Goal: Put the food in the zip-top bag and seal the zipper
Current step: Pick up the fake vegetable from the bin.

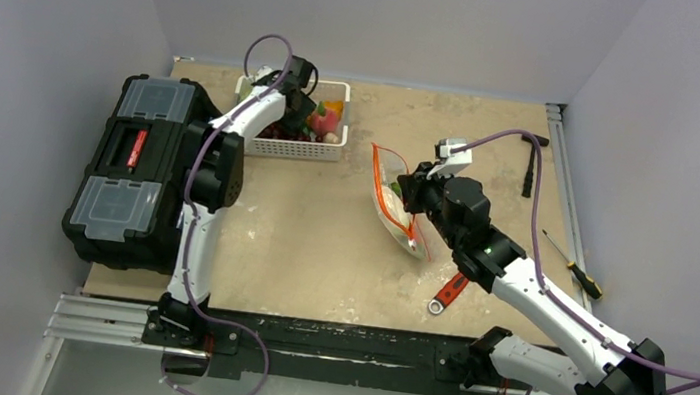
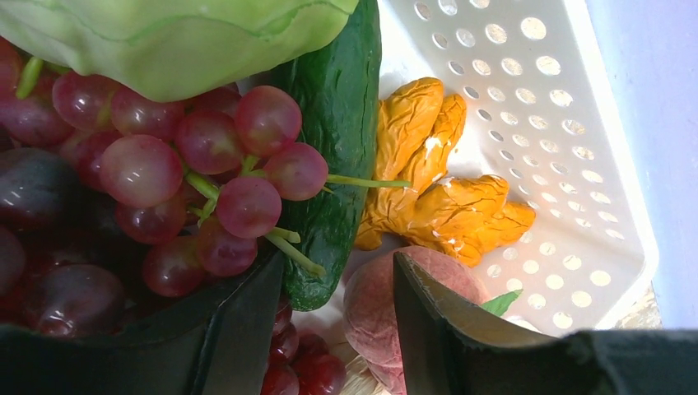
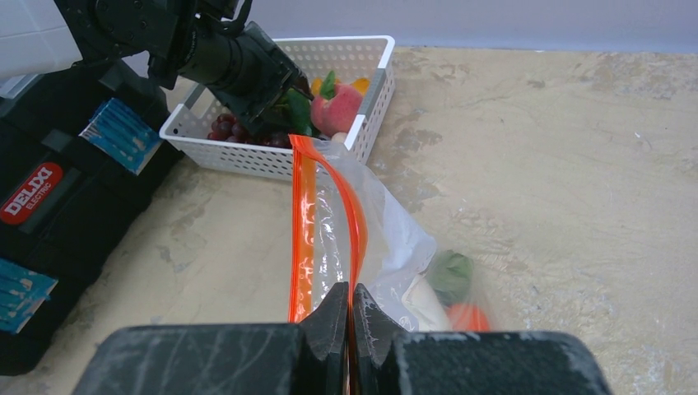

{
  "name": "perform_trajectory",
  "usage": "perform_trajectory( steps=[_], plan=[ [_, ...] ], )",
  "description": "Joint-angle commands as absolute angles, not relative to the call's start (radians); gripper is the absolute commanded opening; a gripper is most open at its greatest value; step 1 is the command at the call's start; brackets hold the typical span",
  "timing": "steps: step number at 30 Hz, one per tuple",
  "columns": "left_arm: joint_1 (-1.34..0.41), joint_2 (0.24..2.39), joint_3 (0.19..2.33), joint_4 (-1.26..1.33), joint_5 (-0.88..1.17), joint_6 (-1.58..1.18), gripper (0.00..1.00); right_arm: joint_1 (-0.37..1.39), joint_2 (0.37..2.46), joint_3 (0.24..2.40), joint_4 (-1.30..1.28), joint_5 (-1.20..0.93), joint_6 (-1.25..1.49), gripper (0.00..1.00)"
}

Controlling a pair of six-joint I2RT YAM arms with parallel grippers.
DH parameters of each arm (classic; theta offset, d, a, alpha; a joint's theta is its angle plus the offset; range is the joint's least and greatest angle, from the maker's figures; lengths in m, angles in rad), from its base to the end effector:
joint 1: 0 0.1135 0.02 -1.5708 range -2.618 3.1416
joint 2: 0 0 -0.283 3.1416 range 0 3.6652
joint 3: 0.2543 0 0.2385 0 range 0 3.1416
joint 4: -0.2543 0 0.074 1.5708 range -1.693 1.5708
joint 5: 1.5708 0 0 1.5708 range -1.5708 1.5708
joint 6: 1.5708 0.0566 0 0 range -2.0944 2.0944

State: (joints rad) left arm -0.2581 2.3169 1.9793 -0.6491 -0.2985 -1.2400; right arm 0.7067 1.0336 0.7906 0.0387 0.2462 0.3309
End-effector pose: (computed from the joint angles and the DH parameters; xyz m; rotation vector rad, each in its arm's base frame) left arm 0.5074 -0.1167 0.1946 -1.2819 2.1574 -0.2372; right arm 0.1914 0.1453 0.3332 -0.1573 1.7928 0.5304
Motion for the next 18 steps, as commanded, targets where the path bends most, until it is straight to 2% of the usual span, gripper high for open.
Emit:
perform_trajectory(
  steps=[1, 5, 10, 14, 18],
  plan=[
    [-0.256, 2.364, 2.007, -0.736, -0.353, -1.302, 0.52, 0.713, 1.032, 0.785, 0.092, 0.274, 0.315, 0.0],
    [-0.269, 2.351, 2.02, -0.826, -0.411, -1.325, 0.52, 0.713, 1.036, 0.788, 0.092, 0.277, 0.314, 0.0],
    [-0.278, 2.328, 1.973, -0.885, -0.342, -1.315, 0.51, 0.717, 1.036, 0.789, 0.091, 0.283, 0.314, 0.0],
    [-0.293, 2.214, 1.797, -0.742, -0.322, -1.27, 0.53, 0.727, 1.033, 0.789, 0.092, 0.285, 0.313, 0.0],
    [-0.313, 2.2, 1.816, -0.752, -0.378, -1.194, 0.52, 0.729, 1.027, 0.789, 0.09, 0.29, 0.311, 0.0]
  ],
)
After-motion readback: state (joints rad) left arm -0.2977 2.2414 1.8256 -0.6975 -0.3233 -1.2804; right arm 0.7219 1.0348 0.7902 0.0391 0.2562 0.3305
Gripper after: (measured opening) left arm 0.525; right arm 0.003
